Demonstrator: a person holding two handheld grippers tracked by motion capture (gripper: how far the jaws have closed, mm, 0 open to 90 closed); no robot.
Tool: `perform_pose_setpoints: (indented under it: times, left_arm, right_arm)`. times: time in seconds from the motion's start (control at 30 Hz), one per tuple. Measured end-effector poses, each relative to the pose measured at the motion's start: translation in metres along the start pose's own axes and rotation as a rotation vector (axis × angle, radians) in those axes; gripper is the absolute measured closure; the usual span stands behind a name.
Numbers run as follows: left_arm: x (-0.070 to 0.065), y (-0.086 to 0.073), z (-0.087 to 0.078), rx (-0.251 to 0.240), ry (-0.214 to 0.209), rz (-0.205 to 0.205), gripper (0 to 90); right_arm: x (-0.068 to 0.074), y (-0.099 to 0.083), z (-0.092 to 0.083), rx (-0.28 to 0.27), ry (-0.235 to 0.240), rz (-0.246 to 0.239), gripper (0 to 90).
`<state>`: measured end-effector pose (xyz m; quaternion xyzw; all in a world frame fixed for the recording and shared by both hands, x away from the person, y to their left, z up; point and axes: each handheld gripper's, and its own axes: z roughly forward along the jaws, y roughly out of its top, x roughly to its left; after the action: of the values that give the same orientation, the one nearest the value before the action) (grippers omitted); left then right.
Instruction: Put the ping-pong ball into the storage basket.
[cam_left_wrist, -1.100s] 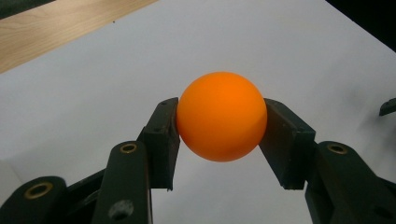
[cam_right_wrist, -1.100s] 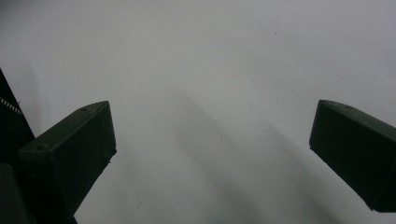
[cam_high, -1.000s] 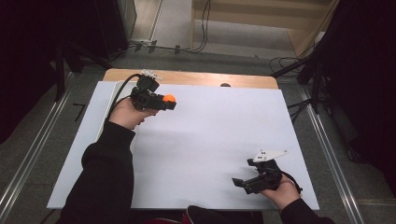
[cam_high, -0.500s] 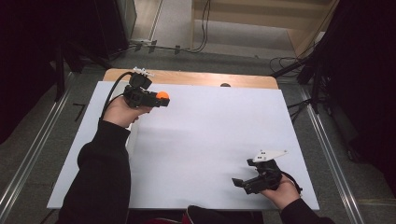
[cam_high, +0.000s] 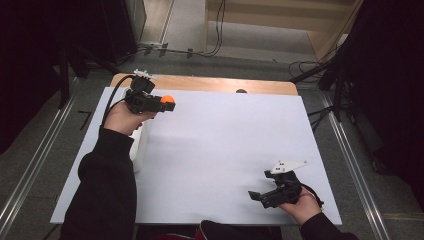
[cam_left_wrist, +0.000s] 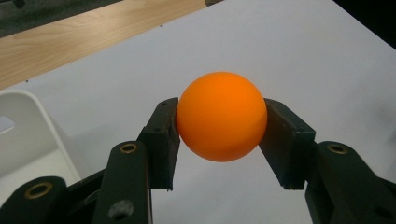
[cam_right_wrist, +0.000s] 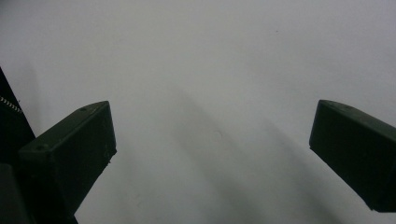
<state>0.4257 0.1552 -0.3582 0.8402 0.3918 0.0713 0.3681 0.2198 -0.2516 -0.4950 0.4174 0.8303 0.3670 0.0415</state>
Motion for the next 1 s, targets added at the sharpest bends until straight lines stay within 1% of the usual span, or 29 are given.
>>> perform_pose_setpoints:
  times: [0.17,0.23,0.3,0.53,0.57,0.63,0.7,0.77,0.87,0.9,1.0]
  left_arm:
    - [0.005,-0.002,-0.002,-0.002,0.011,-0.014,50.5]
    - [0.007,-0.002,-0.003,-0.008,0.026,-0.011,50.5]
    - [0.008,-0.003,-0.004,-0.017,0.025,-0.014,50.5]
    - [0.016,-0.006,-0.009,-0.023,0.047,-0.036,50.5]
    - [0.017,-0.006,-0.009,-0.023,0.052,-0.043,50.6]
    - [0.019,-0.007,-0.010,-0.030,0.064,-0.045,50.6]
    - [0.021,-0.008,-0.011,-0.028,0.089,-0.038,50.6]
    - [0.023,-0.009,-0.011,-0.033,0.090,-0.052,50.6]
    - [0.026,-0.010,-0.013,-0.032,0.094,-0.053,50.5]
    - [0.027,-0.010,-0.013,-0.036,0.097,-0.059,50.5]
    - [0.030,-0.011,-0.014,-0.034,0.104,-0.063,50.5]
  right_arm:
    - [0.000,0.000,0.000,0.000,0.000,0.001,0.0]
    - [0.000,0.000,0.000,0.000,0.001,0.001,0.0]
    - [0.000,0.000,0.000,0.002,0.002,-0.003,0.0]
    - [0.000,0.000,0.000,0.000,0.001,-0.001,0.0]
    - [0.000,0.000,0.000,0.000,0.001,-0.001,0.0]
    - [0.000,0.000,0.000,0.000,0.003,0.000,0.0]
    - [0.000,0.000,0.000,0.002,0.003,-0.006,0.0]
    - [0.000,0.000,0.001,0.002,0.002,-0.007,0.0]
    - [0.000,0.000,0.001,0.002,0.003,-0.007,0.0]
    - [0.000,0.000,0.001,0.003,0.001,-0.007,0.0]
    - [0.000,0.000,0.001,0.003,0.001,-0.007,0.0]
